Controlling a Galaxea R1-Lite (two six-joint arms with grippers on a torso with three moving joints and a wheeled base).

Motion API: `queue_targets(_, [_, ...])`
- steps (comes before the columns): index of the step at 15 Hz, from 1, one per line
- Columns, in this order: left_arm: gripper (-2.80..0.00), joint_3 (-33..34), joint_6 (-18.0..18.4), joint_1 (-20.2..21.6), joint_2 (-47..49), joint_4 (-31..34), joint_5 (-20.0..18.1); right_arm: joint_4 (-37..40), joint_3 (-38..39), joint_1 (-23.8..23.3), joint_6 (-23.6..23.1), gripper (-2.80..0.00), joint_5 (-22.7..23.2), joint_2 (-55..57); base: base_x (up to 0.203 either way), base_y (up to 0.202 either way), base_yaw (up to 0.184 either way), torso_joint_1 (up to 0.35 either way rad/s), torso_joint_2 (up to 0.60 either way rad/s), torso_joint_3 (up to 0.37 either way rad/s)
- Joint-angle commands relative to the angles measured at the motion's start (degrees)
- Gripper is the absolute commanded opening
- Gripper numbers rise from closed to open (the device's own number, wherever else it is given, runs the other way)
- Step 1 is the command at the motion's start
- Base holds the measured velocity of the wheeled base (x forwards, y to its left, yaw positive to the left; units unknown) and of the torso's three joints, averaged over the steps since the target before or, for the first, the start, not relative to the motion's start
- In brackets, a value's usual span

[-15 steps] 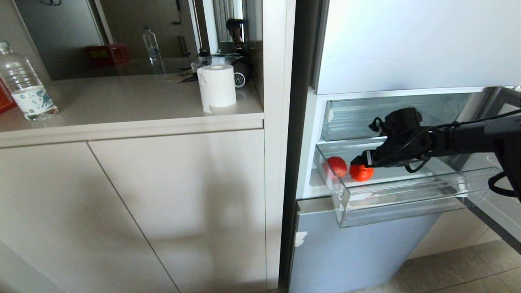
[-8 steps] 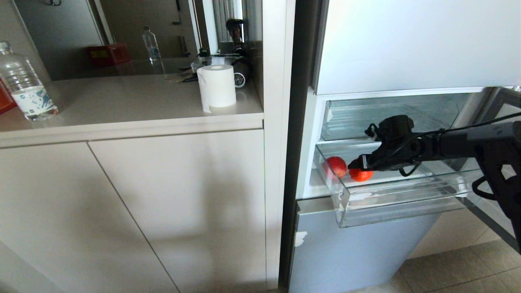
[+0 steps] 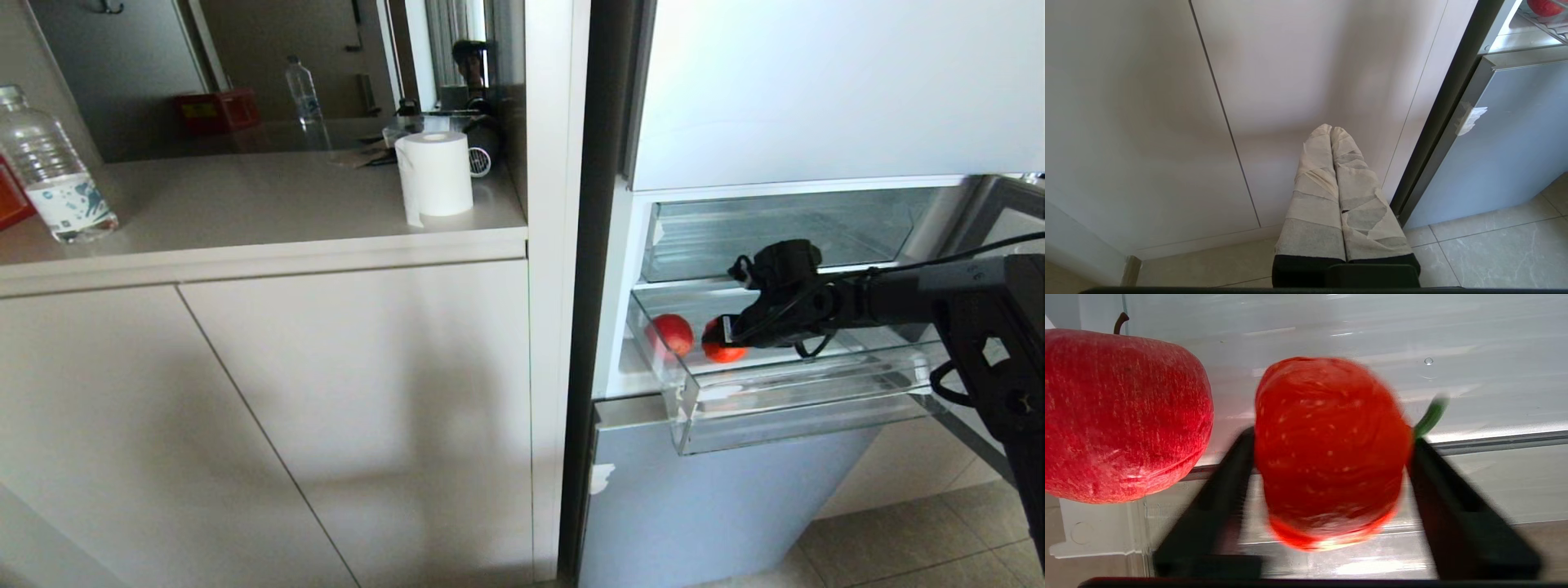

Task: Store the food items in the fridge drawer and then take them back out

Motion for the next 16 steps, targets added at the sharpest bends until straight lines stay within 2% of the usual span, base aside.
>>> queue_targets(1, [-2.8, -0.01, 0.04, 0.02, 0.0, 0.03, 0.02, -0.38, -0.48, 0.08, 0.23, -2.8, 0.02, 0.23, 0.0, 0.0, 0.0, 0.0, 0.0, 0.0])
queue_targets(10, [-2.8, -0.01, 0.04, 0.02, 0.0, 0.03, 0.02, 0.38, 2.27, 0.25, 1.98, -2.8, -0.07, -9.3, 0.0, 0.0, 0.0, 0.0, 0.0, 0.0])
queue_targets(12, [-2.8, -0.01, 0.04, 0.02, 0.0, 0.03, 0.02, 0.4, 6.84, 0.27, 1.99, -2.8, -0.15, -14.03, 0.0, 0.0, 0.0, 0.0, 0.0, 0.0])
queue_targets(16, [-2.8, -0.01, 0.04, 0.02, 0.0, 0.03, 0.02, 0.81, 20.7, 0.32, 1.93, -2.8, -1.29, -26.57, 0.0, 0.0, 0.0, 0.0, 0.0, 0.0])
